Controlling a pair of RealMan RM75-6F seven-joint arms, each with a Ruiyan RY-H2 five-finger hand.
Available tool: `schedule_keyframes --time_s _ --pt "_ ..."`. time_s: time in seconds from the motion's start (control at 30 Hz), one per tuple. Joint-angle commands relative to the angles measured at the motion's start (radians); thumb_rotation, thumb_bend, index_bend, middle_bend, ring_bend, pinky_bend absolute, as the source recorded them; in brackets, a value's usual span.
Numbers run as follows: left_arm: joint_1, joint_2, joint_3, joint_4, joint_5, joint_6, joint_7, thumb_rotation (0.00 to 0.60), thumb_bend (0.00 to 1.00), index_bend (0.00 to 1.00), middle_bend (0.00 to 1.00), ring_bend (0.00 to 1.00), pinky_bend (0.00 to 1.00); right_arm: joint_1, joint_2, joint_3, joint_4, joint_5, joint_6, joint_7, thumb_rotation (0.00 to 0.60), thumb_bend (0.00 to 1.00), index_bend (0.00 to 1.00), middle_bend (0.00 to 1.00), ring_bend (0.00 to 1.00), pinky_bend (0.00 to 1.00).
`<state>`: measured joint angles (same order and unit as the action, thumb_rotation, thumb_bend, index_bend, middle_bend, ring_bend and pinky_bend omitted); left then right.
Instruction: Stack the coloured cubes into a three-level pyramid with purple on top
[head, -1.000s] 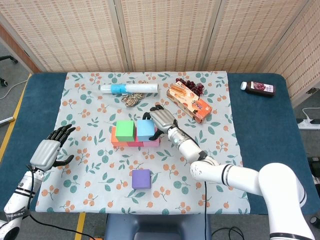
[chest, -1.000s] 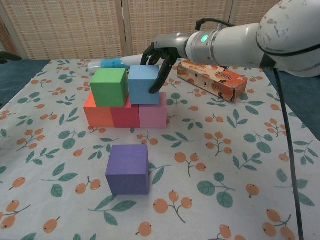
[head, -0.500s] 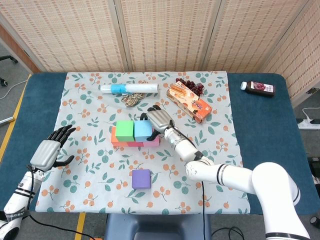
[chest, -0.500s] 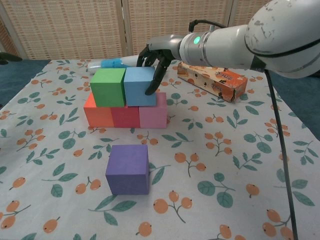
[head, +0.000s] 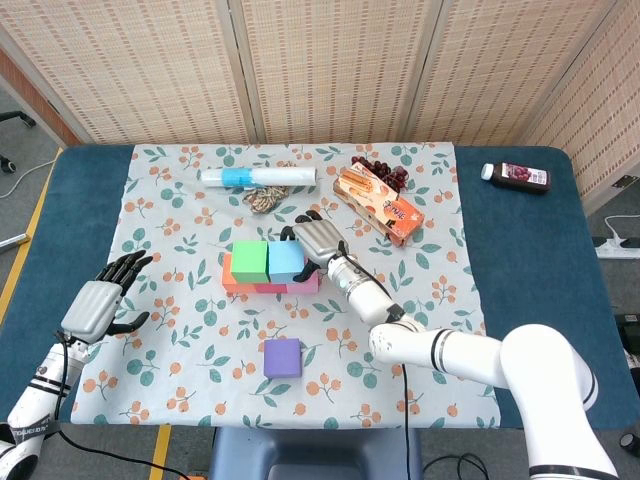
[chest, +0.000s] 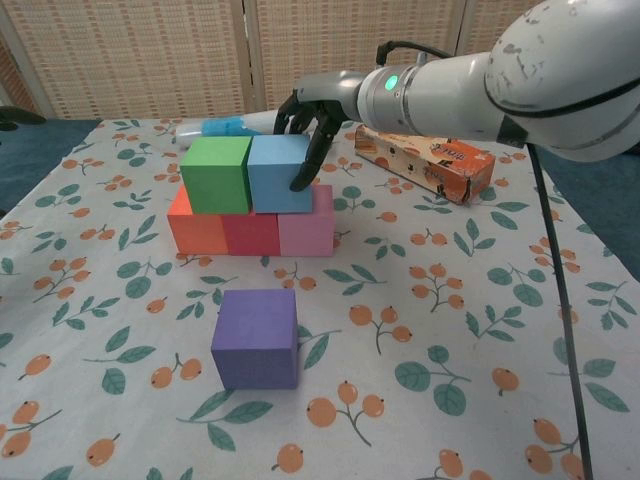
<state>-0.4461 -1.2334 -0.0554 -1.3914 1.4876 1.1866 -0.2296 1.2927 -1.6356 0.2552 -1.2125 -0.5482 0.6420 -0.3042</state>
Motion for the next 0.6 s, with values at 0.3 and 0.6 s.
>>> schedule_keyframes --time_s 0.3,0.6 --pt "0.001 -0.001 -0.001 0.004 0.002 0.000 -0.007 0.600 0.32 0.04 0.00 0.00 0.13 0.007 -0.002 0.000 -0.005 0.035 0.016 -0.020 0.600 0.05 0.40 0.39 0.11 0.00" --pt "0.003 -0.001 0.000 0.008 0.002 0.001 -0.011 0.600 0.32 0.04 0.00 0.00 0.13 0.011 -0.009 0.001 -0.003 0.051 0.019 -0.029 0.600 0.05 0.40 0.39 0.11 0.00"
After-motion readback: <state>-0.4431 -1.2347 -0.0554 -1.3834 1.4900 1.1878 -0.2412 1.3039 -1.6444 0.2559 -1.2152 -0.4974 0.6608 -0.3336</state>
